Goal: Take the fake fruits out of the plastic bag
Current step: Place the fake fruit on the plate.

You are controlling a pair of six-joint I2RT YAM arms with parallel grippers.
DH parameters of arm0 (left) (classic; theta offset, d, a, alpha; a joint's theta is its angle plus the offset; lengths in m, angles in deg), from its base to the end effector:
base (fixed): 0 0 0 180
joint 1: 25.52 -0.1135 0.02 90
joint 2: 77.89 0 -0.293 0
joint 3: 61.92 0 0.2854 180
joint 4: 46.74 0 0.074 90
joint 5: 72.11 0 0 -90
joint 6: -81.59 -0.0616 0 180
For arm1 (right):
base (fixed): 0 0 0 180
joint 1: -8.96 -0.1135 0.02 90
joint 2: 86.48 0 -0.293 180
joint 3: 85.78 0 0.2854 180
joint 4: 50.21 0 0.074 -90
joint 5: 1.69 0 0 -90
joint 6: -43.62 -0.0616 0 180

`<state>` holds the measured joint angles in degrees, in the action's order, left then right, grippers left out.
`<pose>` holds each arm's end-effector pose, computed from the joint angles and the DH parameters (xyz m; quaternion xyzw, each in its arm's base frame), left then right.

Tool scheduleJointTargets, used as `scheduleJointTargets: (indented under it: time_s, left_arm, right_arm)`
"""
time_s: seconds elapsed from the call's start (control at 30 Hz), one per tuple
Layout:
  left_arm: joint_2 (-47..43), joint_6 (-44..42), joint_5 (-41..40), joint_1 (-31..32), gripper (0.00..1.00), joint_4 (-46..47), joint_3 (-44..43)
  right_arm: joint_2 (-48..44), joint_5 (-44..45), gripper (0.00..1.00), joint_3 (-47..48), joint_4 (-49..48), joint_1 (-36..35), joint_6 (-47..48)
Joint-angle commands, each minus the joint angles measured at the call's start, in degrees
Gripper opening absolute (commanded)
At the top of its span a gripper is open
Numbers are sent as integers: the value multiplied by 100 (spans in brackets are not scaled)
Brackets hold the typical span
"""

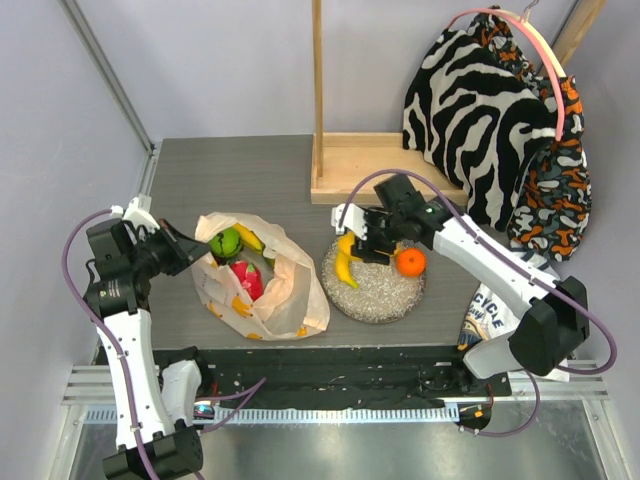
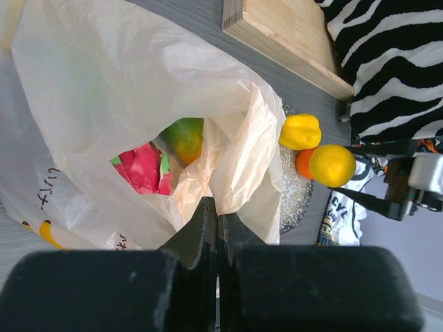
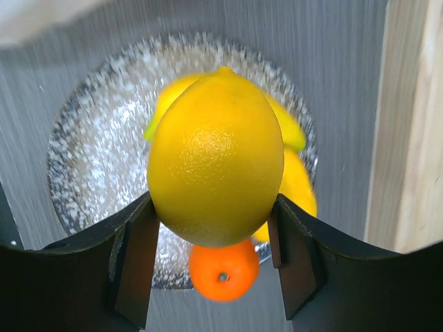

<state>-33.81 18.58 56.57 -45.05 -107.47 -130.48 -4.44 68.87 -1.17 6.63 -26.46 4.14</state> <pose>0.1709 0.0198 0.3634 -0.1948 0.8324 -0.3225 0.4064 0.2666 0.2147 0.3092 -0.6773 0.6511 0.1196 0.3209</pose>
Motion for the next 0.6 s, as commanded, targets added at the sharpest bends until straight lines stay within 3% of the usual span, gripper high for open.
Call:
scheduleJointTargets:
  time_s: [0.0,0.2,0.57]
  left_arm:
    - [-22,123,131,-33,0,289,9]
    - [-22,97,123,-77,0,246,-35]
    - [-153,-79,8,-165,0,-71,-132]
  right_arm:
    - [-364,247,44,-566,196,211,423]
    - [-49,573,43,-1147,-480,228,459]
    - [980,986,45,-901,-1456,176,54]
